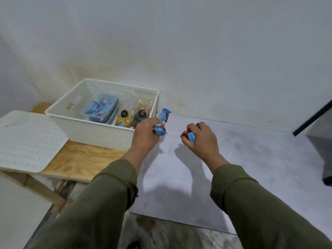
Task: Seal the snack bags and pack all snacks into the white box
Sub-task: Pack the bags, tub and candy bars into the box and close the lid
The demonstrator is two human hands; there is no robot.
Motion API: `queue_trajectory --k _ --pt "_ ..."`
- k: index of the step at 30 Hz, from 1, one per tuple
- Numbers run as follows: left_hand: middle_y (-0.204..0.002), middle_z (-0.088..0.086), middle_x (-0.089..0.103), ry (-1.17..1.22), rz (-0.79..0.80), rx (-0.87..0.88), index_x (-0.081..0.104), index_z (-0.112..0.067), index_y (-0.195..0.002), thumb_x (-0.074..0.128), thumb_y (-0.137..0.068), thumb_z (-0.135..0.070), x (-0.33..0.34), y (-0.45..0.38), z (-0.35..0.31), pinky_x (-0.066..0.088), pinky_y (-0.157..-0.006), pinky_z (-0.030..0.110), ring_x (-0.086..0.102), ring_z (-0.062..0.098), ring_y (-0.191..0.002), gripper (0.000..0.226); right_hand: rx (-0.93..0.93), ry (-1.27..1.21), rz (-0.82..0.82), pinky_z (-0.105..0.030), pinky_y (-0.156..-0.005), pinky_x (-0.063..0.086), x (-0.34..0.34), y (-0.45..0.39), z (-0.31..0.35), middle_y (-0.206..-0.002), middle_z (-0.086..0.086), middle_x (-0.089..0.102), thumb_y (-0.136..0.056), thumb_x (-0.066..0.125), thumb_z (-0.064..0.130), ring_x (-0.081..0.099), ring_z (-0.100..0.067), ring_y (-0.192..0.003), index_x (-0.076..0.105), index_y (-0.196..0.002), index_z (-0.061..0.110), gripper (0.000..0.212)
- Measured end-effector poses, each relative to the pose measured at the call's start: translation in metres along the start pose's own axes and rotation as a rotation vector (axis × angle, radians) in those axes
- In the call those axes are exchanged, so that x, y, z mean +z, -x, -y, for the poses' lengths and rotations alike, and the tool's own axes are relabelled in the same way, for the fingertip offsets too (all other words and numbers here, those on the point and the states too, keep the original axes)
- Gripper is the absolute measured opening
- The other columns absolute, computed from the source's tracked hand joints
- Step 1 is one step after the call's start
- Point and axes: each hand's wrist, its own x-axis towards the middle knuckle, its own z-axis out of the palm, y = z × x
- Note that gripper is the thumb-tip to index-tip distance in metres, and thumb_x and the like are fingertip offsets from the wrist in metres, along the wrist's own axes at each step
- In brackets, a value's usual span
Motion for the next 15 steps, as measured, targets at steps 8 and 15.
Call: queue_trajectory --k 8,15 --pt "-0.102 0.012 0.063 -0.195 0.075 -0.105 0.062 -0.010 -0.099 0.067 -0.075 0.002 -0.079 -0.071 0.073 0.045 -0.079 0.033 0.058 0.029 -0.097 0.028 -0.120 -0.013 0.036 -0.034 -0.059 0.047 0.033 -0.086 0.096 -0.086 -0.010 0.056 -0.078 0.063 0.042 0.052 -0.028 -0.073 0.060 -0.099 0.016 0.034" --pt "-0.100 0.012 0.064 -0.221 0.283 -0.055 0.063 -0.013 -0.095 0.069 -0.076 -0.006 -0.095 -0.122 0.153 0.042 -0.078 0.030 0.059 0.028 -0.099 0.021 -0.015 -0.035 0.125 -0.036 -0.067 0.047 0.102 -0.129 0.159 -0.095 -0.009 0.055 -0.080 0.063 0.047 0.053 -0.028 -0.086 0.058 -0.106 0.018 0.040"
